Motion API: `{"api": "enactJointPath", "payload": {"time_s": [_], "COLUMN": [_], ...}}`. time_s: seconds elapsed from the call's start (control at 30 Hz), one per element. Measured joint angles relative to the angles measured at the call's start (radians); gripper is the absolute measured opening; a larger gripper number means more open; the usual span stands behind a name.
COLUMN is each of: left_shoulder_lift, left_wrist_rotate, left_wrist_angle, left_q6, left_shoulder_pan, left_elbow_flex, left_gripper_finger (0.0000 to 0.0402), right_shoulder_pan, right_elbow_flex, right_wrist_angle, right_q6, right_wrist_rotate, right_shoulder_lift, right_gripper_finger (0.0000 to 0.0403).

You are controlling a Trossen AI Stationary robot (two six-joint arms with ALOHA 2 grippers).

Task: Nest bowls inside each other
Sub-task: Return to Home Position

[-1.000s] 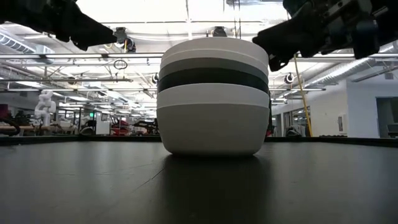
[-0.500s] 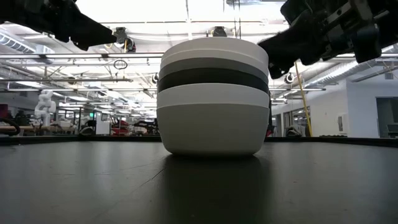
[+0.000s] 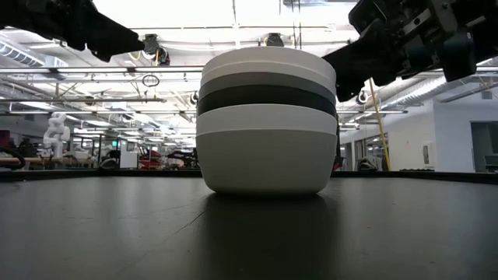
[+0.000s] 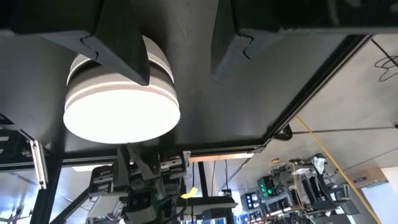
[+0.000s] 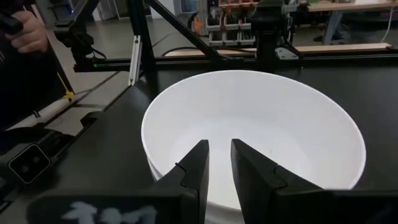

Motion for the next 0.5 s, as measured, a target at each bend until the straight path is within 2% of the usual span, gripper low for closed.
{"api": "enactJointPath", "payload": {"time_s": [0.23, 0.5], "left_shoulder_lift": [0.0, -0.054], "left_wrist_rotate": [0.0, 0.013], "left_wrist_angle": [-0.011, -0.125], "left_q6": [0.005, -0.015], "left_shoulder_pan": [0.0, -0.002], "left_elbow_flex": [0.0, 0.0], "left_gripper_finger": [0.0172, 0.0172], "right_shoulder_pan": [0.0, 0.0], "right_elbow_flex": [0.0, -0.007], "right_wrist_angle": [-0.005, -0.2], "right_q6": [-0.025, -0.043], "right_wrist_rotate": [0.0, -0.001], "right_shoulder_lift": [-0.022, -0.219], "right_gripper_finger": [0.0061, 0.0061]}}
